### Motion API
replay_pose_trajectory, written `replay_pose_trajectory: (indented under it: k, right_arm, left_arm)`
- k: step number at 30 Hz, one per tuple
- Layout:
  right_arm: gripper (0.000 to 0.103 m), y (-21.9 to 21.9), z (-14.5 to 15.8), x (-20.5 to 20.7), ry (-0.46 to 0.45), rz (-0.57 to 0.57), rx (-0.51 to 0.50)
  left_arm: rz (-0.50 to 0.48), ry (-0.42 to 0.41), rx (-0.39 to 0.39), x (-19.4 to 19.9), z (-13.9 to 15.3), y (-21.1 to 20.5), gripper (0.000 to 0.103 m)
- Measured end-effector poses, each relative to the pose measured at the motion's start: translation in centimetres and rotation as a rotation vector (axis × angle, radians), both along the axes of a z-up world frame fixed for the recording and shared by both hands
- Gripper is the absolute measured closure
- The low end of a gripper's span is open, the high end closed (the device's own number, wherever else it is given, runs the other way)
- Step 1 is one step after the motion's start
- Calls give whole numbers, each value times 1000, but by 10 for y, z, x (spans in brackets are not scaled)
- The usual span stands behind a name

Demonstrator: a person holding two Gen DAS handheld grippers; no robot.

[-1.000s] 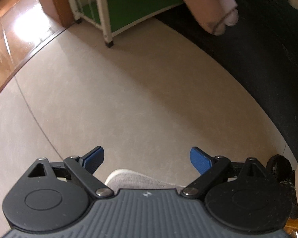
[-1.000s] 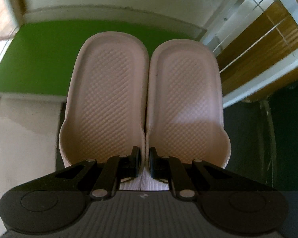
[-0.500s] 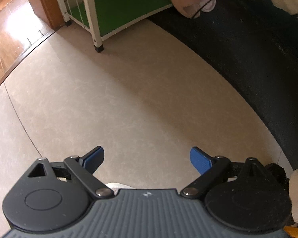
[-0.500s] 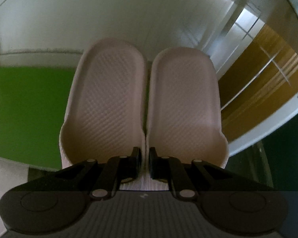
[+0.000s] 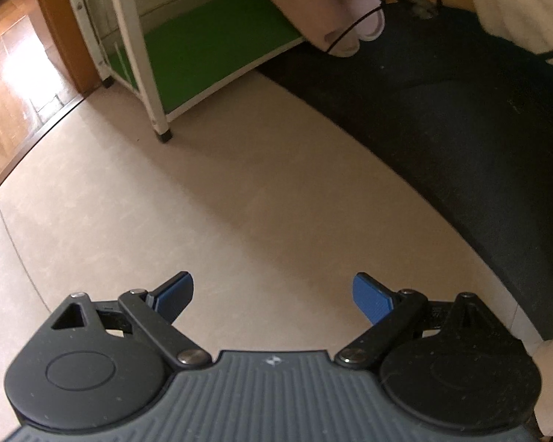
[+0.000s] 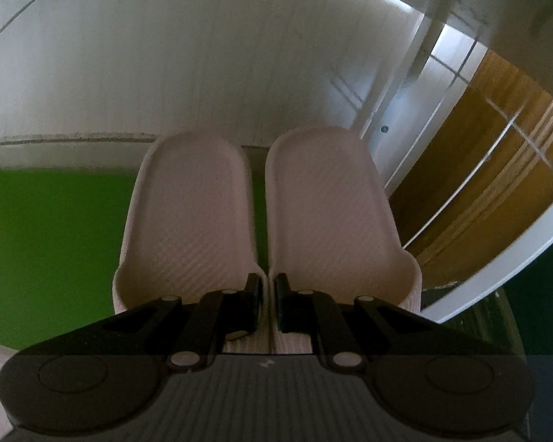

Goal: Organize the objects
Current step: 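Carry the pink slides with the right gripper onto the rack's bottom shelf, then open the right gripper and bring it back to the grey slippers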

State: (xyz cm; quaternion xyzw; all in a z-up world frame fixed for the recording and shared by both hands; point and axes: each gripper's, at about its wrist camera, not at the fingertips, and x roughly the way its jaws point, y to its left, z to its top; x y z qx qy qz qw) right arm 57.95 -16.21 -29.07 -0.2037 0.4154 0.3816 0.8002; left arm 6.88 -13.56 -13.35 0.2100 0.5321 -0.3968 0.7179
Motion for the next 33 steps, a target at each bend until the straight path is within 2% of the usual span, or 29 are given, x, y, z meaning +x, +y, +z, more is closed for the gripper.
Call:
replay_pose_trajectory:
  k: [3,5,6,7,9,14,21,24,27,30,33]
  right_arm:
    - [93,-1,-4,7,-3,2,11]
    - [90,-9,7,-4,-5,3,7]
    - [84,-6,7,-1,-15,-5,18]
    - [70,-5,7,3,-24,-2,33]
    - [56,-8,11,1,-33,-4,73]
    - [53,-14,22,-10,-38,42,92]
    - [24,-52,48,-42,-13,56,137]
    - [12,-68,58,-65,-11,76,120]
    - [10,-82,68,-93,6,101,98]
    - [4,-87,77,-124,14,128,89]
    - [2,-89,86,-152,38,154,88]
  left_arm:
    - [-19,6,2,-4,-3,-3,10]
    - [-23,6,15,-5,-7,-4,10]
    - [-23,4,21,-6,-7,-5,10]
    - [-22,3,25,-7,-8,-5,10]
    - [-23,3,22,-8,-8,-4,10]
    - [-16,-10,14,-4,-4,-1,10]
    - [5,-73,27,-7,10,20,10]
    - [19,-93,28,-10,19,34,10]
    - [38,-111,34,-15,26,51,10]
    - [63,-134,33,-21,32,69,10]
    - [92,-166,26,-30,38,87,10]
